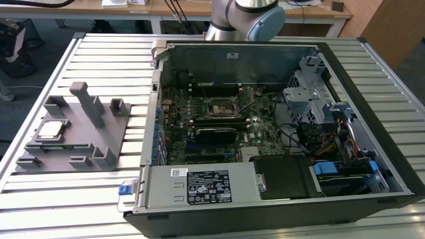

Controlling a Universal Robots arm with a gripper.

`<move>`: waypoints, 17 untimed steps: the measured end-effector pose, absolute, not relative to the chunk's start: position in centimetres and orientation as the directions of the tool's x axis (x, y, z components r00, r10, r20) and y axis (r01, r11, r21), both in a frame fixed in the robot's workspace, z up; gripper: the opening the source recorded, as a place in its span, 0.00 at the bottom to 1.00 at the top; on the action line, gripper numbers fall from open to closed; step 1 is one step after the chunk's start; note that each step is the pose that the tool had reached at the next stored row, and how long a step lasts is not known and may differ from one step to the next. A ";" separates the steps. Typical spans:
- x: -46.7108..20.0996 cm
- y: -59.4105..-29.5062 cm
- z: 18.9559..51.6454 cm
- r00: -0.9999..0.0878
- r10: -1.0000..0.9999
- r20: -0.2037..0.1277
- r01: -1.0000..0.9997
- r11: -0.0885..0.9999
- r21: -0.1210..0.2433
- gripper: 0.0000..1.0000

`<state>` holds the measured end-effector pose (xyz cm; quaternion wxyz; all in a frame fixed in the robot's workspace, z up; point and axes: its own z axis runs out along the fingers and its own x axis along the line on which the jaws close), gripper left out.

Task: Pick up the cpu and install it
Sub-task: 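Reach for the cpu, then pick up the cpu and move it towards the insertion slot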

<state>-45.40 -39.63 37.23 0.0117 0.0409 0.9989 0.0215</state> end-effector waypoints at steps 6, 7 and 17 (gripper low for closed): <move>-47.5 -39.5 37.1 -0.996 0.083 -0.021 0.082 0.996 0.044 0.11; -47.8 -39.5 37.1 -0.996 0.083 -0.021 0.082 0.996 0.044 0.11; -49.2 -39.5 37.0 -0.996 0.084 -0.021 0.083 0.996 0.044 0.11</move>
